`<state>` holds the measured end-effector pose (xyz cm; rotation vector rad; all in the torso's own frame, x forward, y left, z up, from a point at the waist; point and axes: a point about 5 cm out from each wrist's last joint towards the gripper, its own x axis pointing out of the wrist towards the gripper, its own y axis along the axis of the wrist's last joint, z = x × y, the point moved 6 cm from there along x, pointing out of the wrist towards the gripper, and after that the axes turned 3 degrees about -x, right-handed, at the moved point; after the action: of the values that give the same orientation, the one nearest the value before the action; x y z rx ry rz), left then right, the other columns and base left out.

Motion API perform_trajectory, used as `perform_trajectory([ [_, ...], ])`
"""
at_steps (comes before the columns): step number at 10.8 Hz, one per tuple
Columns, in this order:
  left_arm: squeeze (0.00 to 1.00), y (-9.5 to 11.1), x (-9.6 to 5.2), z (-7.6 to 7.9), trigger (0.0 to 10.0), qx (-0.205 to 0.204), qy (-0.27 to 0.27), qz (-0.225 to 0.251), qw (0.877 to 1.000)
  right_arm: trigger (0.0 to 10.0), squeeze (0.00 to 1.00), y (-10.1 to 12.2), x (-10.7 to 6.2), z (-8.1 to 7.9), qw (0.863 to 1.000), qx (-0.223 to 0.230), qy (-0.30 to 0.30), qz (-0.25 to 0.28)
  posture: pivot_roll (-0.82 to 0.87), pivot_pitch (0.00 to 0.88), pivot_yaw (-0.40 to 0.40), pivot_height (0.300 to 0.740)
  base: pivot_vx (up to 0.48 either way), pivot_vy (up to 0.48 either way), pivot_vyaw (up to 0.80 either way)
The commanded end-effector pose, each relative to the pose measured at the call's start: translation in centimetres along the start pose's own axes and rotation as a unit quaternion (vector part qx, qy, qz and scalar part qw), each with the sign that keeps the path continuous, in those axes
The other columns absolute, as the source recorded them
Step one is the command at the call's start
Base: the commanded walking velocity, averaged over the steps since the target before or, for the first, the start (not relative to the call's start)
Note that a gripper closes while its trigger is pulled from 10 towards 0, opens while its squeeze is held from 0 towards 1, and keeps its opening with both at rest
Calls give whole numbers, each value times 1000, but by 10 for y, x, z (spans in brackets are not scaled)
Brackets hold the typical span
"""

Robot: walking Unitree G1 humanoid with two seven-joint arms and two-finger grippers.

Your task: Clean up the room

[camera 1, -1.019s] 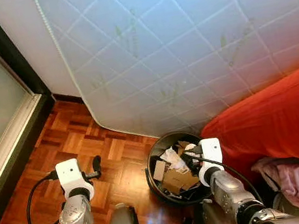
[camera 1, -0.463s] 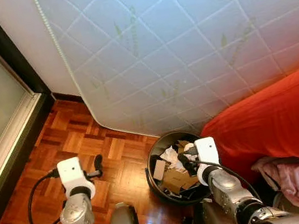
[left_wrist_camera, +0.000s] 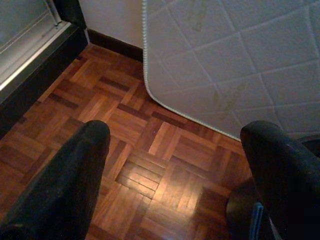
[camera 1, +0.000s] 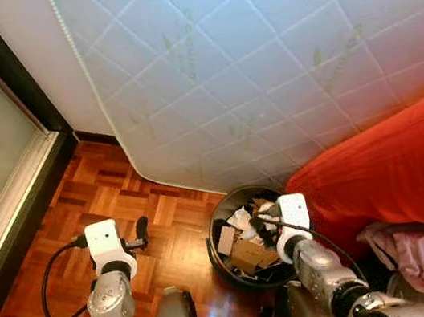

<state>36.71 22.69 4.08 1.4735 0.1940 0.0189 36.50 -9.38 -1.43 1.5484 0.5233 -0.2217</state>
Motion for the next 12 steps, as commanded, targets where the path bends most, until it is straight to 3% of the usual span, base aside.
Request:
perform_trajectory([
  [1, 0, -9, -3, 0, 10000, 1, 1, -17, 1000, 10000, 0, -8, -2, 2, 1000, -26, -6, -9, 319, 284, -99, 651, 0, 0, 0],
  [2, 0, -10, -3, 1, 10000, 1, 0, -17, 1000, 10000, 0, -10, -2, 3, 1000, 23, -6, -16, 319, 281, -99, 651, 0, 0, 0],
  [3, 0, -10, -3, 1, 10000, 0, 0, -17, 1000, 10000, 0, -10, -2, 5, 1000, -10, -7, -20, 319, 277, -101, 651, 0, 0, 0],
  [4, 0, -10, -3, 2, 10000, 0, -1, -17, 1000, 10000, 0, -12, -2, 3, 1000, 3, -5, -23, 319, 273, -102, 651, 0, 0, 0],
  [5, 0, -10, -3, 3, 10000, -1, -2, -17, 1000, 10000, 0, -14, -2, 9, 995, 91, -20, -26, 323, 270, -102, 651, 0, 0, 0],
  [6, 0, -10, -3, 3, 10000, -1, -2, -17, 1000, 10000, 1000, -11, -2, 8, 999, 48, -11, -20, 320, 269, -103, 651, 0, 0, 0],
  [7, 0, -10, -3, 3, 10000, -1, -1, -17, 1000, 10000, 1000, -10, -2, 11, 999, 25, -18, -17, 322, 269, -103, 651, 0, 0, 0],
  [8, 0, -9, -3, 3, 10000, -1, -1, -16, 1000, 10000, 1000, -9, -2, 11, 999, -44, -19, -16, 322, 270, -104, 651, 0, 0, 0],
  [9, 0, -9, -3, 3, 10000, -2, -1, -16, 1000, 10000, 0, -11, -2, 5, 998, -64, -4, -21, 321, 270, -104, 651, 0, 0, 0],
  [10, 0, -9, -3, 3, 10000, -2, -1, -16, 1000, 10000, 0, -13, -3, 7, 1000, -1, -9, -25, 323, 270, -104, 651, 0, 0, 0],
  [11, 0, -9, -3, 3, 10000, -2, -1, -16, 1000, 10000, 1000, -11, -3, 7, 999, -42, -8, -19, 322, 270, -104, 651, 0, 0, 0],
  [12, 0, -9, -3, 3, 10000, -2, -1, -17, 1000, 10000, 1000, -12, -3, 8, 999, -46, -12, -23, 320, 271, -104, 651, 0, 0, 0],
])
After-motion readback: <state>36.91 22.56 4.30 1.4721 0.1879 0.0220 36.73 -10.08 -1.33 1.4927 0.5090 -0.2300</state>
